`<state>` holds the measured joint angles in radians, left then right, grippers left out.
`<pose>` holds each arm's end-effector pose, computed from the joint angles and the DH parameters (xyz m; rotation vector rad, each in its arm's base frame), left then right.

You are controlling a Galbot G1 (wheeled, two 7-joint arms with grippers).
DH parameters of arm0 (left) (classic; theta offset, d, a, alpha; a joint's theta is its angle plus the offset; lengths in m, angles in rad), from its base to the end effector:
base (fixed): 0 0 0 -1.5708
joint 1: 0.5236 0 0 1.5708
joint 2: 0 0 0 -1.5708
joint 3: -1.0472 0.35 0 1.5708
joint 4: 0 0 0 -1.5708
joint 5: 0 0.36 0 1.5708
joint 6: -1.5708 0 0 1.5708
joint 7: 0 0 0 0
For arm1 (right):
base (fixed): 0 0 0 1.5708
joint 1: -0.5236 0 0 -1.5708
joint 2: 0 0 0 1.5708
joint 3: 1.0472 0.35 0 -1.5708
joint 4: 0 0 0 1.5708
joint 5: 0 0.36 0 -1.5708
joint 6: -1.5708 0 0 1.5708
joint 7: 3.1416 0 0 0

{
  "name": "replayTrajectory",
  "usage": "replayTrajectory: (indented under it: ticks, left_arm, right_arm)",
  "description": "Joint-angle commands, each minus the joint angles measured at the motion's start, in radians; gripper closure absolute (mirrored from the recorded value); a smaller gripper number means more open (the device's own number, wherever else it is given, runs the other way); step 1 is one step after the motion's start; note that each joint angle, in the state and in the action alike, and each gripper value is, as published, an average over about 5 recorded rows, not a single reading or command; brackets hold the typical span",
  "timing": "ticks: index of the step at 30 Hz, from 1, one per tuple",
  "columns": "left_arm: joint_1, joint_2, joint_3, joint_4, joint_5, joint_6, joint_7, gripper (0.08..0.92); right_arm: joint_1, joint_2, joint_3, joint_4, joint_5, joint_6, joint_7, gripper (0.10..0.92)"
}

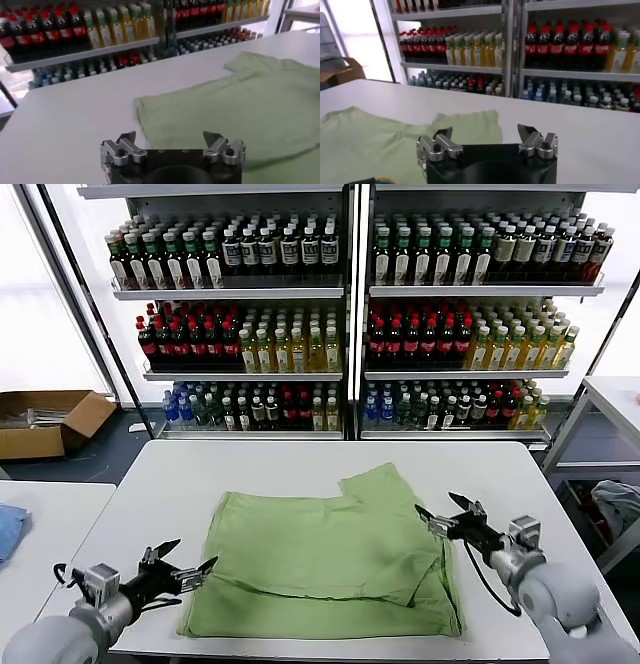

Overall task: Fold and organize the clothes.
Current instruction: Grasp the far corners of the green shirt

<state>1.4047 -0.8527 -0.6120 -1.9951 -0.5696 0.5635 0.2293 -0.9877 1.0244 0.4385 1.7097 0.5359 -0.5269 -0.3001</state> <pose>0.2596 0.1546 -0.2389 -0.5179 -2.5432 -0.1634 0.3708 -0.1301 -0.2506 0.5991 -2.6818 -0.0176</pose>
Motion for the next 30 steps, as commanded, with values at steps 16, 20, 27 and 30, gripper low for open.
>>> replayTrajectory:
  ticks: [16, 20, 27, 30]
  left_arm:
    - [-0.796, -0.065, 0.5, 0.712, -0.05, -0.019, 0.047, 0.177]
    - [-0.797, -0.08, 0.508, 0.728, -0.042, -0.019, 0.046, 0.177]
    - [-0.743, -0.084, 0.499, 0.706, -0.027, -0.019, 0.046, 0.177]
    - [-0.71, -0.078, 0.491, 0.679, -0.025, -0.017, 0.046, 0.177]
  right_arm:
    - [0.45, 0.129, -0.262, -0.563, -0.077, -0.008, -0.048, 0.203]
    - [0.447, 0.144, -0.267, -0.581, -0.092, 0.001, -0.052, 0.203]
    - [0.425, 0.148, -0.272, -0.557, -0.099, 0.002, -0.053, 0.203]
    - [0.418, 0.148, -0.274, -0.55, -0.101, 0.002, -0.052, 0.203]
